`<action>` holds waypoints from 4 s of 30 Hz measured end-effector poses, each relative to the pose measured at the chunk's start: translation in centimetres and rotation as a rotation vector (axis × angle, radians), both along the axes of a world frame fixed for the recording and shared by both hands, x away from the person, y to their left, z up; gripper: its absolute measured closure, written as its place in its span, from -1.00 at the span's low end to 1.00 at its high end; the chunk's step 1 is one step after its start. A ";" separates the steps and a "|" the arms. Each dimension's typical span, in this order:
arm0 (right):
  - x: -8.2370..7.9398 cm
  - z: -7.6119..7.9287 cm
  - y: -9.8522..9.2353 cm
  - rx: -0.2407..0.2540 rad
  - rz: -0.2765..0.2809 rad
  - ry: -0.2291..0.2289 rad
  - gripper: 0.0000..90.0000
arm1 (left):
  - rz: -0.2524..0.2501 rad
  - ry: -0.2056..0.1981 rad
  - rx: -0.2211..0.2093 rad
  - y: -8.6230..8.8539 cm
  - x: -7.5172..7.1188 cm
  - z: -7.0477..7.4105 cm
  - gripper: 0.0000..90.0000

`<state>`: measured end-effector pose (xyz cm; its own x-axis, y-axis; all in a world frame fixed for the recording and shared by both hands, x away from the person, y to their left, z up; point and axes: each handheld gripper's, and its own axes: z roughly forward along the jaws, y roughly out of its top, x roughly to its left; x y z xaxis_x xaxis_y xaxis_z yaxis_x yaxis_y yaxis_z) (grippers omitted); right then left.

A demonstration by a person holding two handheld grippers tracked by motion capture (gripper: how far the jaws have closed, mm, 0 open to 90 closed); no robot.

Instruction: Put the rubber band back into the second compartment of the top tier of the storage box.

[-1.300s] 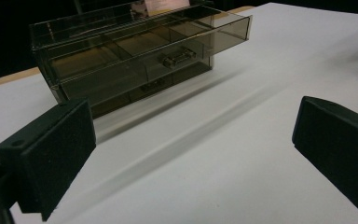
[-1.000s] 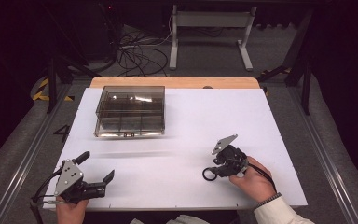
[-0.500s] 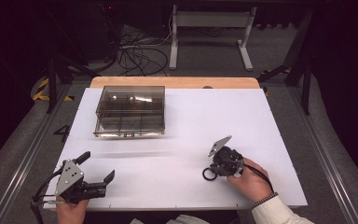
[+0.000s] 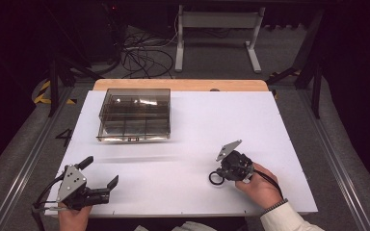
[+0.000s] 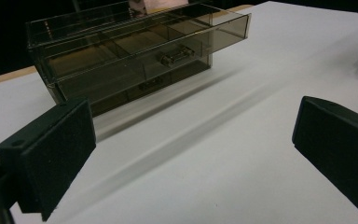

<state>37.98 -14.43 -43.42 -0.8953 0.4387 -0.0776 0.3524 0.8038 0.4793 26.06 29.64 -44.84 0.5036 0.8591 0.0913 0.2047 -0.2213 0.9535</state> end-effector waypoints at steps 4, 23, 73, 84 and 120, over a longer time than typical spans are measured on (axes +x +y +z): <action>-0.3 1.2 -0.4 0.058 0.005 -0.043 0.94 | -0.001 0.000 -0.001 0.0 0.0 0.0 -0.99; -0.8 2.8 -0.5 0.140 0.004 -0.102 0.94 | -0.002 -0.001 0.001 0.0 0.0 0.0 -0.99; -0.4 7.0 -1.1 0.574 0.019 -0.313 0.93 | -0.019 -0.010 -0.012 0.1 -0.1 0.0 -0.99; 1.3 8.6 1.3 0.546 0.035 -0.316 0.93 | -0.013 -0.009 -0.002 0.2 -0.4 -0.1 -0.99; 5.8 9.7 10.4 0.541 0.093 -0.277 0.93 | -0.014 -0.011 -0.002 0.4 -0.6 -0.1 -0.99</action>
